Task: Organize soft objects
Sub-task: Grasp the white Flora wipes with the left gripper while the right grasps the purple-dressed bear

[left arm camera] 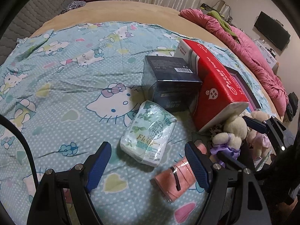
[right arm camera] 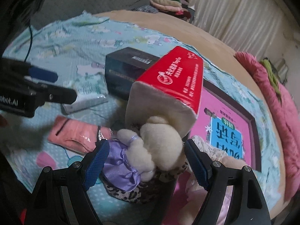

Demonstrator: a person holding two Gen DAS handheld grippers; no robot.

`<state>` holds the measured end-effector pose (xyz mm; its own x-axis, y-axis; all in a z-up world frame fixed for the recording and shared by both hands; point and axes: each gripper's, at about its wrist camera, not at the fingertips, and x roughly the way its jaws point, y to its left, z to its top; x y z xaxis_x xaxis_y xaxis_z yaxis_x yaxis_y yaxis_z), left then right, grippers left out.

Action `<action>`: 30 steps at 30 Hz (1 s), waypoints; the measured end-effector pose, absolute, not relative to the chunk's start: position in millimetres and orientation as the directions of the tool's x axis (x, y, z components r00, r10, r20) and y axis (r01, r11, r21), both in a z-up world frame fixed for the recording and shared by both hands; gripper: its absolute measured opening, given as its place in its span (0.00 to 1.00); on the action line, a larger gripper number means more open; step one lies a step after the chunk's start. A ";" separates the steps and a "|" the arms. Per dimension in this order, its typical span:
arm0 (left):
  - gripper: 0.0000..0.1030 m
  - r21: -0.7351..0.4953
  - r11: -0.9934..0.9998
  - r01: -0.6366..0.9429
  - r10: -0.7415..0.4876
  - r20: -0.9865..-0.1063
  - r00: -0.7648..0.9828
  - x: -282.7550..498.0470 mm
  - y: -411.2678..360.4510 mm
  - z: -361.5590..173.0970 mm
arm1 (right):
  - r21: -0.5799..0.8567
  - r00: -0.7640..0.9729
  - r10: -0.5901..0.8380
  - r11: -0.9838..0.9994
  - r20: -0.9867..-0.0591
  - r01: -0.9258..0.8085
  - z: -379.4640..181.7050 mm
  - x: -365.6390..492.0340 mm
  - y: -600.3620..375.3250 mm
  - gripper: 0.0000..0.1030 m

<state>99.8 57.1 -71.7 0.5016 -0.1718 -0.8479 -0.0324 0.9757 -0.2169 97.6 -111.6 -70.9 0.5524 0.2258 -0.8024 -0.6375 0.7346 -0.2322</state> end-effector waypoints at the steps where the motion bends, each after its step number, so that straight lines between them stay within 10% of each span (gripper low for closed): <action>1: 0.78 -0.210 0.977 -0.029 -0.168 -0.850 0.499 101.7 55.4 -73.1 | -0.241 0.556 0.223 0.730 -0.801 -0.640 -72.3 97.8 -111.0 0.81; 6: 0.78 -0.180 0.984 -0.014 -0.151 -0.861 0.485 110.1 46.8 -81.4 | -0.222 0.559 0.237 0.744 -0.794 -0.630 -70.6 98.9 -116.3 0.59; 15: 0.77 -0.118 0.993 -0.003 -0.103 -0.877 0.469 121.4 40.9 -98.7 | 0.052 0.491 0.396 0.816 -0.776 -0.576 -51.1 101.9 -153.8 0.51; 18: 0.61 -0.089 0.996 0.011 -0.083 -0.870 0.486 120.7 39.1 -98.5 | 0.085 0.492 0.419 0.820 -0.763 -0.566 -45.3 100.8 -158.8 0.50; 22: 0.55 -0.126 0.992 0.008 -0.113 -0.859 0.500 120.5 45.4 -96.7 | 0.094 0.498 0.435 0.816 -0.750 -0.571 -40.5 97.5 -158.5 0.49; 24: 0.50 -0.144 0.990 -0.003 -0.123 -0.852 0.509 118.6 49.8 -94.0 | 0.099 0.503 0.444 0.814 -0.741 -0.573 -37.9 96.3 -159.5 0.30; 30: 0.49 -0.176 0.984 -0.003 -0.147 -0.828 0.541 112.2 53.8 -83.2 | 0.138 0.473 0.449 0.819 -0.758 -0.556 -46.1 103.3 -163.2 0.31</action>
